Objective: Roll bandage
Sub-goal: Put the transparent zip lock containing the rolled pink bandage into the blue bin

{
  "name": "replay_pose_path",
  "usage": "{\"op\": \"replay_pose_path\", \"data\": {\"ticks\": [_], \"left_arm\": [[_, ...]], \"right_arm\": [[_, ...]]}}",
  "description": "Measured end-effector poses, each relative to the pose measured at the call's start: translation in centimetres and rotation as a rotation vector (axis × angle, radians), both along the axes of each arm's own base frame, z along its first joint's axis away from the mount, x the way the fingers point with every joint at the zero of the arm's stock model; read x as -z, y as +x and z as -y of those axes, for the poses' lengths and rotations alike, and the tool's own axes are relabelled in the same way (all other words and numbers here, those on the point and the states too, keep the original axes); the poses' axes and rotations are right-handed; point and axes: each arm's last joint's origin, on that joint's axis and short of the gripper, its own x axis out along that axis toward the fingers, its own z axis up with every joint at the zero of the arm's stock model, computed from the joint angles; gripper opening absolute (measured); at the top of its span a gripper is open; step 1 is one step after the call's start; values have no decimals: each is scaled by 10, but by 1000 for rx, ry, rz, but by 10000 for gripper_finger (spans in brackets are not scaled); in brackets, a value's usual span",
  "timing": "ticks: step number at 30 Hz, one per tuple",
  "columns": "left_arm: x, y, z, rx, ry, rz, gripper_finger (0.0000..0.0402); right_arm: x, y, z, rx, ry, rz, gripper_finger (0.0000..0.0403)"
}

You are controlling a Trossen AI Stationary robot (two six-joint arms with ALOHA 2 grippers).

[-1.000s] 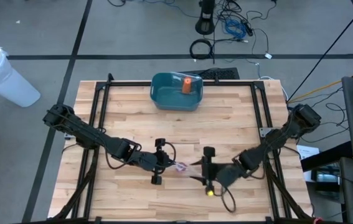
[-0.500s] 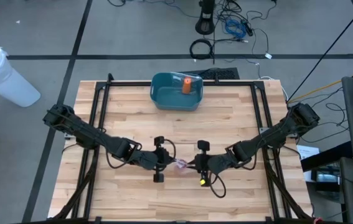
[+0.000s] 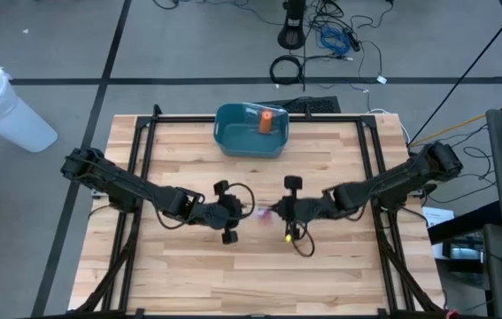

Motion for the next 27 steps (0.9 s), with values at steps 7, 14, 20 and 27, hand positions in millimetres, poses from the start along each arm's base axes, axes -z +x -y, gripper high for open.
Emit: {"op": "replay_pose_path", "data": {"ticks": [7, 14, 20, 27], "left_arm": [[-12, -8, -28, -140, 98, -9, 113], [-36, -23, -59, -180, 174, 41, 114], [-38, -27, -88, -183, 194, 14, 114], [-37, -29, -127, -208, 196, -25, 114]], "right_arm": [[-26, -7, 48, -16, -53, 17, 0], [-57, -2, 109, 45, -194, -36, 0], [-84, 12, 159, 15, -233, -47, 0], [-88, 25, 220, 17, -271, -76, 0]]}}
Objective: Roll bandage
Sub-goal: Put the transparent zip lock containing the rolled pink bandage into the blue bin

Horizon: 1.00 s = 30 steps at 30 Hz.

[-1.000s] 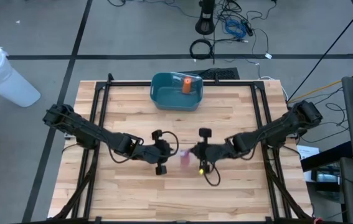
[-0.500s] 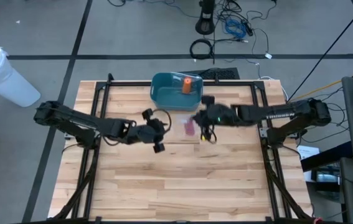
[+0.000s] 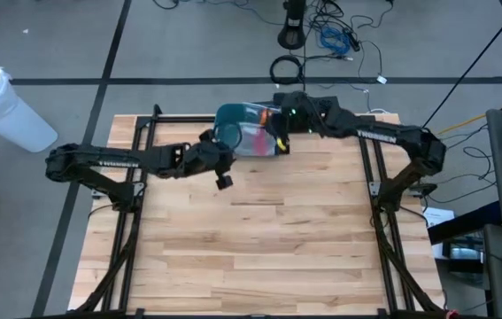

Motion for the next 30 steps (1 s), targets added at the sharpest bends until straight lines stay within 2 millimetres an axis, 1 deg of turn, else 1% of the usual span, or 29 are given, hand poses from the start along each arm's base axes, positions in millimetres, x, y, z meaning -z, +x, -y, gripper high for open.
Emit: {"op": "replay_pose_path", "data": {"ticks": [3, 8, 11, 13, 15, 18, 21, 27, 30], "left_arm": [[0, -2, -14, -7, -7, -9, 114], [5, -5, -38, -38, -21, -39, 114], [10, -5, -52, -55, -36, -55, 114], [15, -6, -62, -71, -49, -66, 114], [17, -5, -71, -85, -56, -59, 114], [23, -4, -82, -80, -72, -60, 114], [28, -4, -89, -75, -94, -76, 114], [34, -1, -93, -82, -100, -85, 114], [33, 0, -93, -74, -101, -71, 114]], "right_arm": [[11, 1, 28, 16, 15, -27, 0], [41, -1, 71, 66, -9, -116, 0], [64, 0, 90, 66, 18, -165, 0], [76, 2, 98, 60, 22, -177, 0], [82, 6, 104, 56, 2, -166, 0], [82, 8, 106, 33, -41, -156, 0], [82, 8, 107, 30, -45, -154, 0], [84, 7, 104, 9, -43, -184, 0], [82, 9, 106, 9, -62, -162, 0]]}}
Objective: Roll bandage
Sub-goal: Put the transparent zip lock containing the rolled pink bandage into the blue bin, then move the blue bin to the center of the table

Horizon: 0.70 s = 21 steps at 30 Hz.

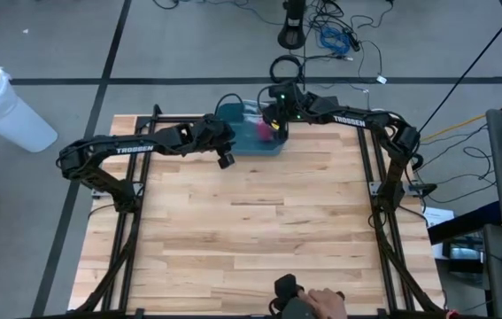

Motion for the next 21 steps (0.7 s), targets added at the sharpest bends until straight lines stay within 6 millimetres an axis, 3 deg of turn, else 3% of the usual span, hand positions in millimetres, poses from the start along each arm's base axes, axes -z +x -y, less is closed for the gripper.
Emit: {"op": "replay_pose_path", "data": {"ticks": [6, 10, 14, 17, 21], "left_arm": [[0, 1, 2, 15, -38, 22, 114], [0, 1, 3, 21, -67, 35, 114], [0, 3, 5, 44, -86, 42, 114], [0, 4, 9, 82, -100, 46, 114], [5, 11, 12, 201, -96, 44, 114]], "right_arm": [[-4, 2, 2, -23, -56, 25, 37], [-5, 2, 2, 5, -38, 39, 103], [-9, 0, 2, 148, -12, 63, 174], [-21, -5, -3, 200, 39, 115, 205], [-51, -14, -18, 100, 136, 231, 208]]}}
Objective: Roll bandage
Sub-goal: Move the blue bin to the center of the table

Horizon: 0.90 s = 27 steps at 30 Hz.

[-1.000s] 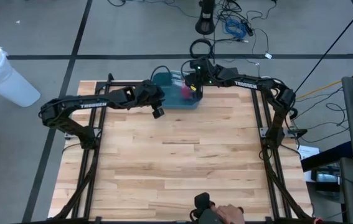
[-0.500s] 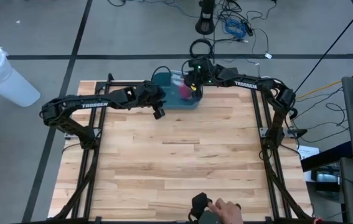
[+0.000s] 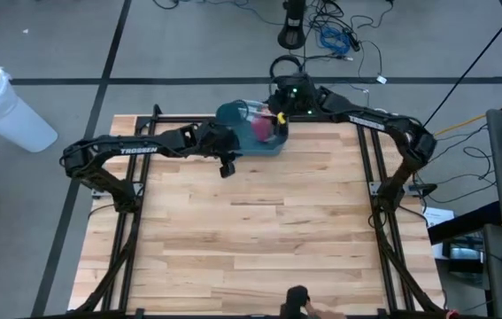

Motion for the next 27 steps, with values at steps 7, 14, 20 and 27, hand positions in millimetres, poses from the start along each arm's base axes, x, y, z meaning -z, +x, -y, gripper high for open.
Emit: {"op": "replay_pose_path", "data": {"ticks": [7, 14, 20, 27], "left_arm": [[37, 28, -3, 136, 58, -31, 114], [57, 43, -15, 95, 134, -130, 114], [56, 45, -16, 88, 245, -168, 114], [52, 51, -12, 92, 384, -171, 114]], "right_arm": [[-38, -34, -36, -36, 224, 23, 194], [-56, -63, -71, -44, 312, -81, 181], [-62, -69, -88, -65, 339, -98, 166], [-61, -70, -91, -70, 349, -120, 160]]}}
